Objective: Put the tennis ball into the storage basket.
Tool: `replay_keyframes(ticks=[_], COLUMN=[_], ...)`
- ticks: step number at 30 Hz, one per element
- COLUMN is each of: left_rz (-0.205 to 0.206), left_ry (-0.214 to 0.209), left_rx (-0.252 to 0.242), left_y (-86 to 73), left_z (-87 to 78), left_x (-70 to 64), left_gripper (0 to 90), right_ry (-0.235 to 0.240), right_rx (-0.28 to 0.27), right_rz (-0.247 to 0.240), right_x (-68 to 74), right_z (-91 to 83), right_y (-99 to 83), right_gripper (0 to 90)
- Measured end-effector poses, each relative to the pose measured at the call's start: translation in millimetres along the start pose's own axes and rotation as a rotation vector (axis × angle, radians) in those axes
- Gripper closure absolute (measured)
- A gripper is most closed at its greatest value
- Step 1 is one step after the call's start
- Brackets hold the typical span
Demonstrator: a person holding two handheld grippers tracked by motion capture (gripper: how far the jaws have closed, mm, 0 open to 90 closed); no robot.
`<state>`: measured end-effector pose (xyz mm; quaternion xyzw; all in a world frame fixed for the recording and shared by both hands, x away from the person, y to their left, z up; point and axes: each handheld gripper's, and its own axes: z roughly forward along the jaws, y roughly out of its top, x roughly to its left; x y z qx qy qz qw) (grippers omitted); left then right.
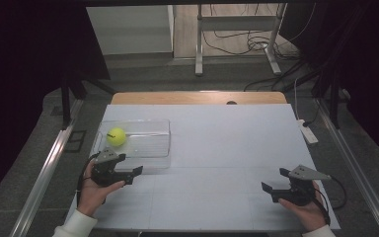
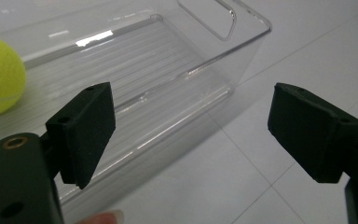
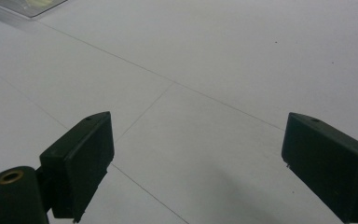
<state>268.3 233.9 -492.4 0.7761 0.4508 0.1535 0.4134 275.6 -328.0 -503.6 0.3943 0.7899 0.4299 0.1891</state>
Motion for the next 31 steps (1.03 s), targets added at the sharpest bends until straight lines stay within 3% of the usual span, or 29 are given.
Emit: replay_keyframes(ticks=[17, 31], left_rz=[-0.015, -0.019], left_ry=[-0.016, -0.017], left_rx=[0.020, 0.014], left_y=[-20.1, -19.1], left_z=[8.4, 8.2], left_x=[-8.9, -9.1], left_gripper=[15.1, 15.1], right_ry=[0.003, 0.003], right_rx=[0.002, 0.001], right_rz=[0.004, 0.004], right_x=[-0.8, -0.9], right_z=[1.5, 1.5], right_y=[-0.7, -0.6], right_gripper=[9.2, 9.2])
